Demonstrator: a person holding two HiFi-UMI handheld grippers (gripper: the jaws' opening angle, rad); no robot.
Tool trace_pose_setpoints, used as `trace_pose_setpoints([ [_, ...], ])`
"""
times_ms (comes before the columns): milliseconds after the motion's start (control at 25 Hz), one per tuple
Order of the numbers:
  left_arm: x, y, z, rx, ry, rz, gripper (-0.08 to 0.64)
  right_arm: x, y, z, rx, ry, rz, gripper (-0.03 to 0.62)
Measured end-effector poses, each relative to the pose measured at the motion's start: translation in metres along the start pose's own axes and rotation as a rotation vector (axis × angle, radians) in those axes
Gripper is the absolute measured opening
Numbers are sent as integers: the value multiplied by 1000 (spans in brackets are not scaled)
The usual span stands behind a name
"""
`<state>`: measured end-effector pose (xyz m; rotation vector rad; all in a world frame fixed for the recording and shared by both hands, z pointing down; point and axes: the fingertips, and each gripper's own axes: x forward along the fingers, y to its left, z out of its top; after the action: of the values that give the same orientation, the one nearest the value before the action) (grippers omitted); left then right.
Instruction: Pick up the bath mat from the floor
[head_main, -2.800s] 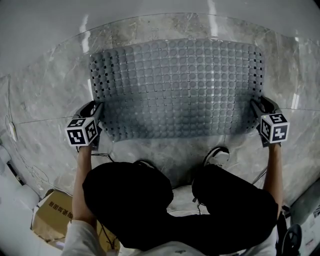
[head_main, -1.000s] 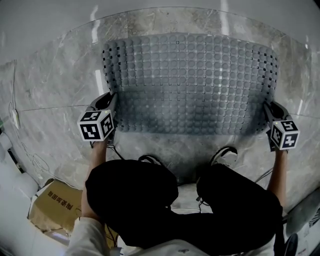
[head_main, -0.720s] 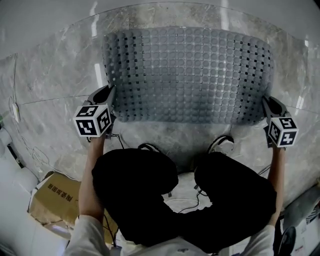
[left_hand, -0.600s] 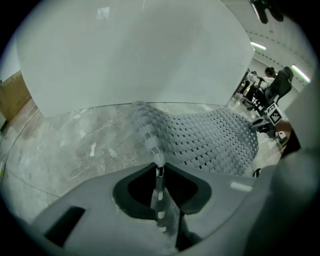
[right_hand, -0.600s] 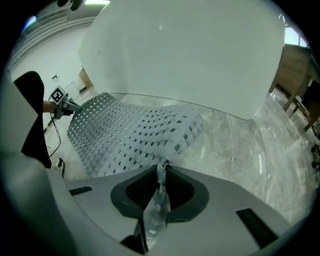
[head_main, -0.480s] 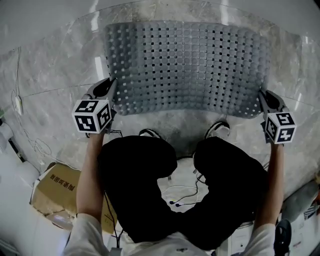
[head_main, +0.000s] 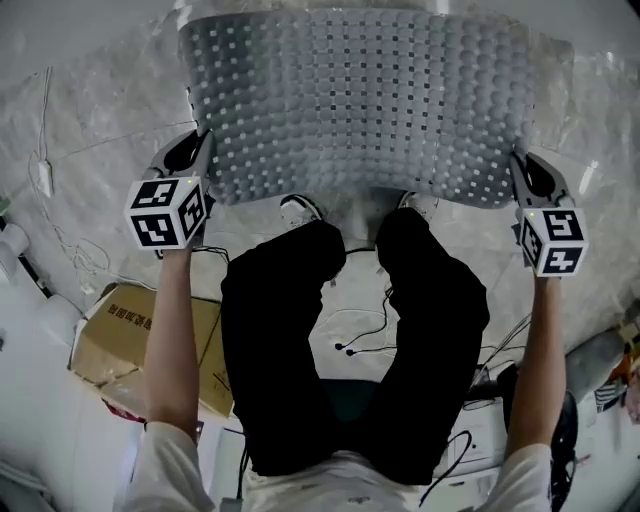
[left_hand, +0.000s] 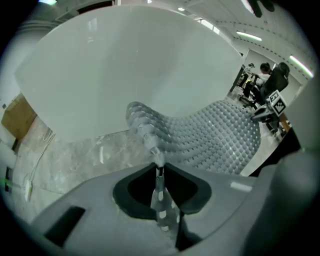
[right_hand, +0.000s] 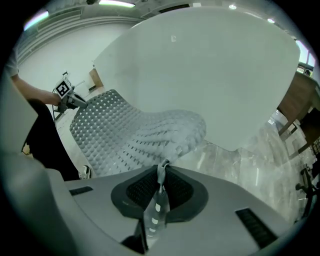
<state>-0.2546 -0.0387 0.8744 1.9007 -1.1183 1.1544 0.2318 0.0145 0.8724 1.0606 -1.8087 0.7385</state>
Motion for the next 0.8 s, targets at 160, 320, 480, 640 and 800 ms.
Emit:
trace_pose_setpoints([
  [160, -58, -3, 22, 16, 9, 47, 58, -53, 4, 31, -17, -3, 1, 41],
  [320, -109, -10, 34, 28, 33, 74, 58, -100, 17, 58, -33, -5, 26, 40],
  [480, -173, -20, 45, -2, 27, 73, 58, -156, 34, 89, -53, -14, 28, 40],
  [640, -227, -40, 58, -48, 25, 73, 58, -214, 39, 102, -45, -19, 38, 40],
  [800, -267, -47, 81, -81, -7, 85, 58, -255, 42, 125, -50, -54, 42, 40],
])
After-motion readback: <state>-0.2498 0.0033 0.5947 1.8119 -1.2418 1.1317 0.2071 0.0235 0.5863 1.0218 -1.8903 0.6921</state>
